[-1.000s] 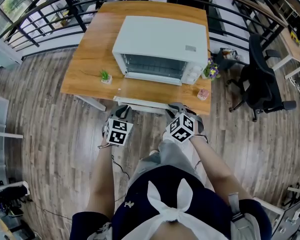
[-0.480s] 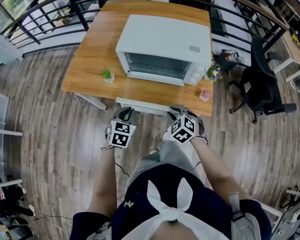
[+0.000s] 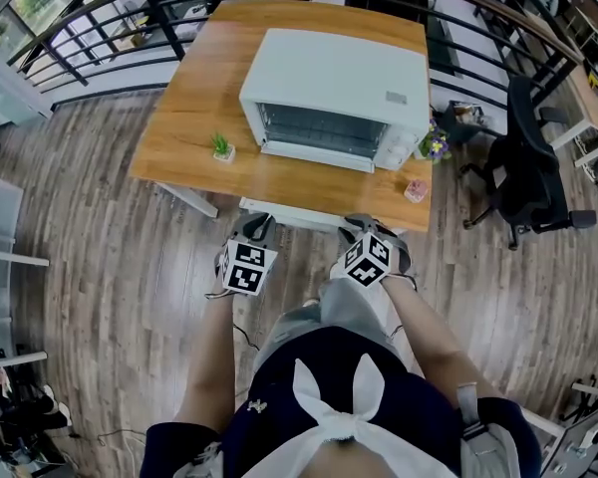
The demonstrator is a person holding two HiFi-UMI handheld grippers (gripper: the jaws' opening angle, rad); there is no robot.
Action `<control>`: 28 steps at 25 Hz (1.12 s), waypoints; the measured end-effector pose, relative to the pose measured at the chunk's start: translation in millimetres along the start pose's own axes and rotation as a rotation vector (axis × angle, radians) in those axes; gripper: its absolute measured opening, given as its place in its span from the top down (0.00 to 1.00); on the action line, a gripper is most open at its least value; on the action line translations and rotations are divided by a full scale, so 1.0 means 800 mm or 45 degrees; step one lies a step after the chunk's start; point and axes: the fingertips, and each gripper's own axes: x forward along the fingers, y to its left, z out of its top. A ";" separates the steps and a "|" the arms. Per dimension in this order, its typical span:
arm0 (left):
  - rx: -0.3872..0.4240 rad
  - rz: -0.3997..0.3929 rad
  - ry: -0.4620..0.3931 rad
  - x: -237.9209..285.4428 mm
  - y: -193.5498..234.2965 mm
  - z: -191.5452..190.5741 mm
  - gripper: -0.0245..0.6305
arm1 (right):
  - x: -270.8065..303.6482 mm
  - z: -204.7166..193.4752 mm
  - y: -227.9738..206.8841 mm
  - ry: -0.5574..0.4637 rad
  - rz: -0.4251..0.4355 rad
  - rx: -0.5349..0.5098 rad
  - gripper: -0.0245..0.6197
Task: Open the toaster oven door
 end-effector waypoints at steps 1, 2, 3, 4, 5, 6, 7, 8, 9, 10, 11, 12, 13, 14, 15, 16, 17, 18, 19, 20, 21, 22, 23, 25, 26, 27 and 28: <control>0.000 -0.004 0.001 0.000 -0.001 0.000 0.90 | 0.001 -0.001 0.001 0.004 0.001 -0.003 0.81; -0.001 -0.007 0.003 0.000 -0.003 -0.001 0.90 | 0.002 -0.003 0.003 0.008 0.001 -0.005 0.81; -0.001 -0.009 0.005 0.001 -0.004 -0.002 0.90 | 0.004 -0.004 0.004 0.011 0.003 -0.006 0.81; -0.002 -0.011 0.007 0.001 -0.005 -0.003 0.90 | 0.005 -0.006 0.005 0.015 0.006 -0.009 0.81; -0.001 -0.012 0.008 0.001 -0.007 -0.004 0.90 | 0.007 -0.007 0.006 0.018 0.009 -0.011 0.80; 0.002 -0.014 0.007 0.001 -0.008 -0.004 0.90 | 0.008 -0.009 0.007 0.022 0.012 -0.013 0.80; 0.005 -0.015 0.005 0.002 -0.009 -0.003 0.90 | 0.009 -0.010 0.009 0.025 0.015 -0.014 0.80; 0.006 -0.018 0.003 0.002 -0.009 -0.003 0.90 | 0.011 -0.011 0.010 0.028 0.019 -0.014 0.80; 0.005 -0.020 0.002 0.002 -0.010 -0.002 0.90 | 0.013 -0.012 0.011 0.031 0.022 -0.015 0.80; 0.004 -0.023 0.001 0.003 -0.010 -0.002 0.90 | 0.015 -0.013 0.011 0.035 0.025 -0.016 0.80; 0.004 -0.025 0.002 0.004 -0.010 -0.002 0.90 | 0.017 -0.014 0.012 0.039 0.028 -0.018 0.80; 0.006 -0.028 0.004 0.005 -0.011 -0.003 0.90 | 0.019 -0.015 0.012 0.044 0.032 -0.019 0.80; 0.009 -0.030 0.007 0.006 -0.012 -0.003 0.90 | 0.020 -0.017 0.013 0.047 0.036 -0.019 0.80; 0.012 -0.032 0.011 0.007 -0.013 -0.003 0.90 | 0.022 -0.019 0.014 0.050 0.041 -0.018 0.80; 0.014 -0.033 0.015 0.008 -0.013 -0.004 0.90 | 0.024 -0.020 0.015 0.052 0.047 -0.016 0.80; 0.017 -0.034 0.018 0.008 -0.013 -0.004 0.90 | 0.026 -0.022 0.016 0.054 0.053 -0.014 0.80; 0.019 -0.034 0.018 0.008 -0.013 -0.004 0.90 | 0.028 -0.023 0.018 0.057 0.058 -0.014 0.80; 0.022 -0.033 0.018 0.008 -0.013 -0.004 0.90 | 0.029 -0.024 0.020 0.061 0.063 -0.014 0.80; 0.023 -0.033 0.018 0.009 -0.012 -0.004 0.90 | 0.031 -0.025 0.021 0.066 0.066 -0.015 0.80; 0.022 -0.033 0.021 0.009 -0.012 -0.005 0.90 | 0.032 -0.027 0.023 0.070 0.069 -0.016 0.80; 0.021 -0.033 0.025 0.009 -0.013 -0.006 0.90 | 0.033 -0.028 0.024 0.072 0.070 -0.018 0.80; 0.021 -0.034 0.029 0.009 -0.013 -0.006 0.90 | 0.034 -0.029 0.024 0.072 0.069 -0.021 0.80; 0.023 -0.035 0.031 0.010 -0.013 -0.007 0.90 | 0.035 -0.030 0.024 0.069 0.067 -0.023 0.80; 0.028 -0.036 0.036 0.011 -0.013 -0.007 0.90 | 0.037 -0.032 0.025 0.065 0.066 -0.026 0.80; 0.030 -0.036 0.037 0.011 -0.013 -0.008 0.90 | 0.038 -0.033 0.026 0.066 0.068 -0.028 0.80; 0.030 -0.036 0.039 0.011 -0.012 -0.009 0.90 | 0.041 -0.035 0.028 0.071 0.073 -0.028 0.80; 0.028 -0.036 0.041 0.012 -0.012 -0.010 0.90 | 0.043 -0.037 0.029 0.078 0.078 -0.029 0.79</control>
